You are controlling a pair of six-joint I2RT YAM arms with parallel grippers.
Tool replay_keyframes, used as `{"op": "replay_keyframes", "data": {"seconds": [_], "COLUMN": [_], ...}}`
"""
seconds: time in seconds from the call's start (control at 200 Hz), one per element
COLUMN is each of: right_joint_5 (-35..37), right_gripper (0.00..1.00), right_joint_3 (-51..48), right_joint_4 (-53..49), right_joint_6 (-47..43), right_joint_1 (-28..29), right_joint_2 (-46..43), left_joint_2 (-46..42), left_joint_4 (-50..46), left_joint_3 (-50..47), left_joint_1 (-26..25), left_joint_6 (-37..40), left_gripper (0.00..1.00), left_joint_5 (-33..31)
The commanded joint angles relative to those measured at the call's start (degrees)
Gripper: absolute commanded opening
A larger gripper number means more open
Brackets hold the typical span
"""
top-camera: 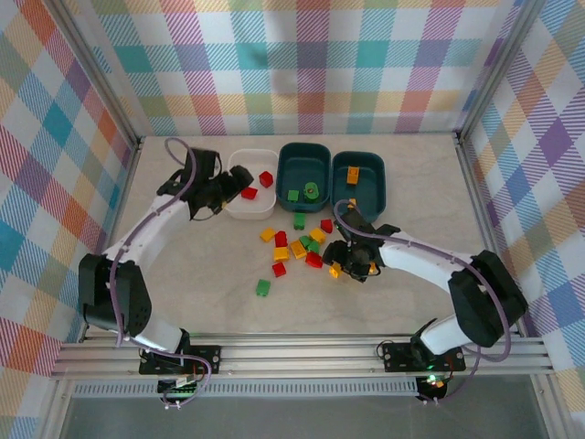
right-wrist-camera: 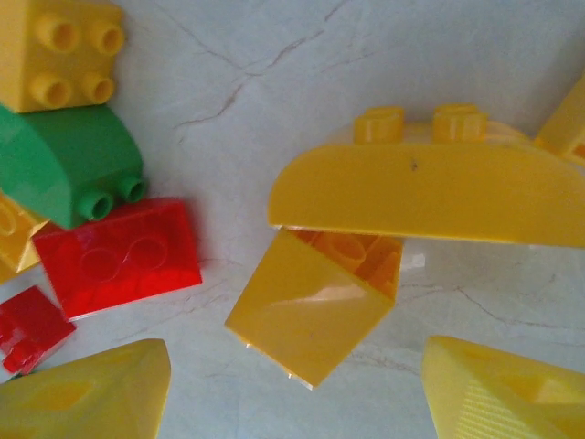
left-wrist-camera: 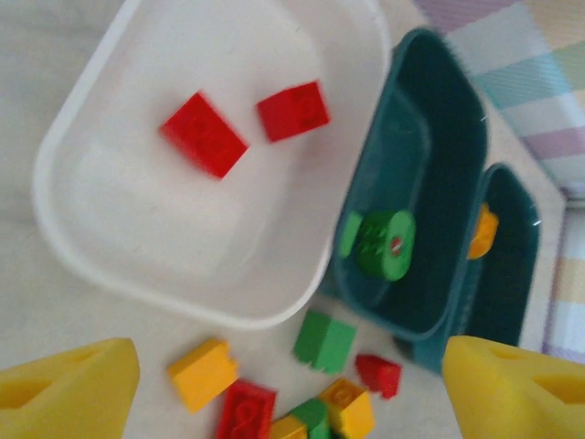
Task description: Sort the legos into containers by color
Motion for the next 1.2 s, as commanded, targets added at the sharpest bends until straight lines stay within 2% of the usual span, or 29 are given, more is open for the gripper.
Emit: {"op": "replay_keyframes", "data": {"seconds": [0.0, 0.135, 0.355, 0.59, 0.795, 0.91, 1.015, 1.195], "right_joint_5": [1.4, 2.1, 4.1, 4.8, 7.0, 10.1, 12.2, 10.1], "right_gripper": [0.72, 0.68, 0.48, 0.32, 0.26, 0.26, 0.25, 0.26], "right_joint_3": [1.7, 2.8, 3.7, 3.4, 5.4, 9.0, 14.3, 23.0], "right_joint_4": [1.1, 0.8, -0.6, -2.9, -8.8, -13.0, -14.4, -9.9], "right_joint_6": [3.6, 4.2, 3.8, 1.1, -2.9, -6.5, -11.9, -21.8], "right_joint_1": [0.4, 0.6, 0.8, 1.7, 5.1, 5.2, 2.3, -8.7], "right_joint_2": [2.6, 5.7, 6.7, 6.4, 1.4, -2.4, -3.0, 2.7], "left_joint_2": [-2.2, -4.6, -4.1, -5.3, -5.9, -5.5, -5.6, -3.5], "left_joint_4": [-0.4, 1.3, 1.8, 2.5, 2.8, 1.1, 0.7, -1.3], "left_joint_3": [-6.0, -10.3, -10.9, -12.6, -13.9, -13.1, -13.0, -10.2], "left_joint_1": [0.2, 0.2, 0.2, 0.2, -0.4, -2.8, -6.8, -15.5], "left_joint_6": [1.9, 1.5, 2.0, 0.6, 0.3, 1.6, 2.3, 5.0], "left_gripper": [0.86, 0.86, 0.86, 0.86, 0.85, 0.83, 0.82, 0.80], "left_joint_5": [2.0, 3.3, 4.9, 3.5, 4.6, 4.6, 3.3, 0.7]}}
